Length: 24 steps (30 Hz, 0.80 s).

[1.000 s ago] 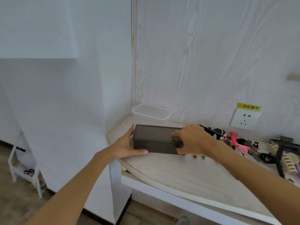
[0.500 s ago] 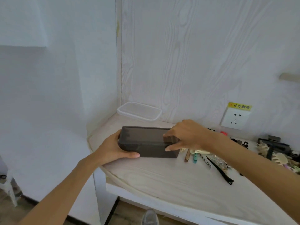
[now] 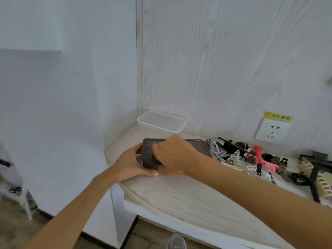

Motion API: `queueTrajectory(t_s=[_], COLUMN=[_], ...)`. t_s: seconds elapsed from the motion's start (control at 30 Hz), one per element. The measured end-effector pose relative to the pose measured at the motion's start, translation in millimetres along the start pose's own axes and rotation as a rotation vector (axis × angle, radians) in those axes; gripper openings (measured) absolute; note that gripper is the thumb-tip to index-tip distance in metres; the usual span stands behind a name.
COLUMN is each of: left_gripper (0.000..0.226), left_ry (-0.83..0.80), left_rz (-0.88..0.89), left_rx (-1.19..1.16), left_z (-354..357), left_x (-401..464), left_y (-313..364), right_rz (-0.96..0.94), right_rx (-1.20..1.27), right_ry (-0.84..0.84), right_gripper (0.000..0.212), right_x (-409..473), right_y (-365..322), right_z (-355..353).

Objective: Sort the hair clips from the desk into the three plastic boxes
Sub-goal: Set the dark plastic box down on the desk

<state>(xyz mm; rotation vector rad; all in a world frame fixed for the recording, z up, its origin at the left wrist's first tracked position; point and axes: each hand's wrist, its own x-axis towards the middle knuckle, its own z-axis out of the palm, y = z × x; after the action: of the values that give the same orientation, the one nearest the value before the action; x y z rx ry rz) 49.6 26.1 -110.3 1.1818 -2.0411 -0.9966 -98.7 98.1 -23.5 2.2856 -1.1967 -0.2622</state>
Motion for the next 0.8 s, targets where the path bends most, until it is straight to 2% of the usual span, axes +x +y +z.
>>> queueTrajectory(t_s=[0.1,0.33,0.5,0.57,0.63,0.7,0.8], left_gripper=[0.102,0.099,0.100,0.094,0.095,0.100,0.105], left_ry=[0.056,0.055,0.002,-0.029,-0.039,-0.027,-0.003], left_rz=[-0.022,-0.037,-0.034,-0.017,-0.002,-0.012,-0.043], left_rx=[0.004,0.044,0.000,0.004,0.035,0.075,0.127], left_z=[2,2,0,-1,-4,-9,-20], left_x=[-1,-4,-5,-4,-2,-3,-3], left_y=[-2,0,4,3,0,-2,-4], right_rz=[-0.035,0.028,0.062,0.145,0.278,0.423,0.664], right_rx=[-0.083,0.076,0.209,0.361,0.453,0.419,0.402], right_ry=[-0.036,0.031,0.057,0.085,0.221,0.389,0.419], right_gripper=[0.026,0.020,0.039,0.043,0.045,0.044,0.043], right_x=[3,0,-8,-8,-1,10,17], right_y=[-15,-7,28,46,65,86,108], right_z=[-5,2,6,6,9,18,36])
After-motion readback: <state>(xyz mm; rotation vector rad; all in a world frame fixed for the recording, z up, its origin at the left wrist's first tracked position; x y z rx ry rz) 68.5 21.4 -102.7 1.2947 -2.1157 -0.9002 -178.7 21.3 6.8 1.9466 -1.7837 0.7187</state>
